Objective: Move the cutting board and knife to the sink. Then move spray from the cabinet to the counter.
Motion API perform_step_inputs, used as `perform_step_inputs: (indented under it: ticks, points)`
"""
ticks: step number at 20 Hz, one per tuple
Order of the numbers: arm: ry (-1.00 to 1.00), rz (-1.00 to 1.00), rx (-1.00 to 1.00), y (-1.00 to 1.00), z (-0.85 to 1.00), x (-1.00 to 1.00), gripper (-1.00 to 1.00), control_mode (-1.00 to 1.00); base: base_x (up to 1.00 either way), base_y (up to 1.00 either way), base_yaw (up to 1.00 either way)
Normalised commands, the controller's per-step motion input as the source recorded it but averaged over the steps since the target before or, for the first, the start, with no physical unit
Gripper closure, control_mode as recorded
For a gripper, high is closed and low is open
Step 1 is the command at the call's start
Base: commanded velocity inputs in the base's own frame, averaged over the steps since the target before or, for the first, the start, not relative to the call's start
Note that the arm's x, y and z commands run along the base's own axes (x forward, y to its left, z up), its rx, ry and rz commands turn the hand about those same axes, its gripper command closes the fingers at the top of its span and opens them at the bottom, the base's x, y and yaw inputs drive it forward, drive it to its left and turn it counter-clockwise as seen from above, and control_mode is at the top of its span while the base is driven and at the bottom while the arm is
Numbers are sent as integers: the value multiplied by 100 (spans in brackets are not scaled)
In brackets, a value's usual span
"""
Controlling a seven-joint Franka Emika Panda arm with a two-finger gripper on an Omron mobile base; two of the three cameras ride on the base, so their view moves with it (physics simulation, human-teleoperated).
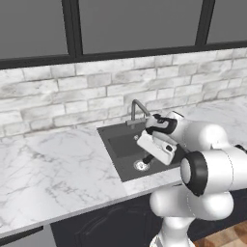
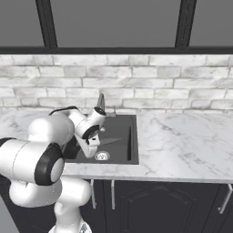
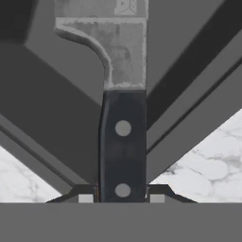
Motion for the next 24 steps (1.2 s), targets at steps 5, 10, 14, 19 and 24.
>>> perform_step_inputs:
  ticks: [5, 10, 14, 19, 24]
  points:
    - [-7, -9, -1, 3, -10, 35, 100, -100, 0, 0, 0]
    - [-6, -6, -1, 8, -21, 33, 100, -100, 0, 0, 0]
    - [-1, -5, 0, 13, -45, 17, 100, -100, 0, 0, 0]
    - [0, -2, -1, 22, -48, 18, 100, -100, 0, 0, 0]
    - [0, -1, 0, 16, -32, 32, 100, -100, 0, 0, 0]
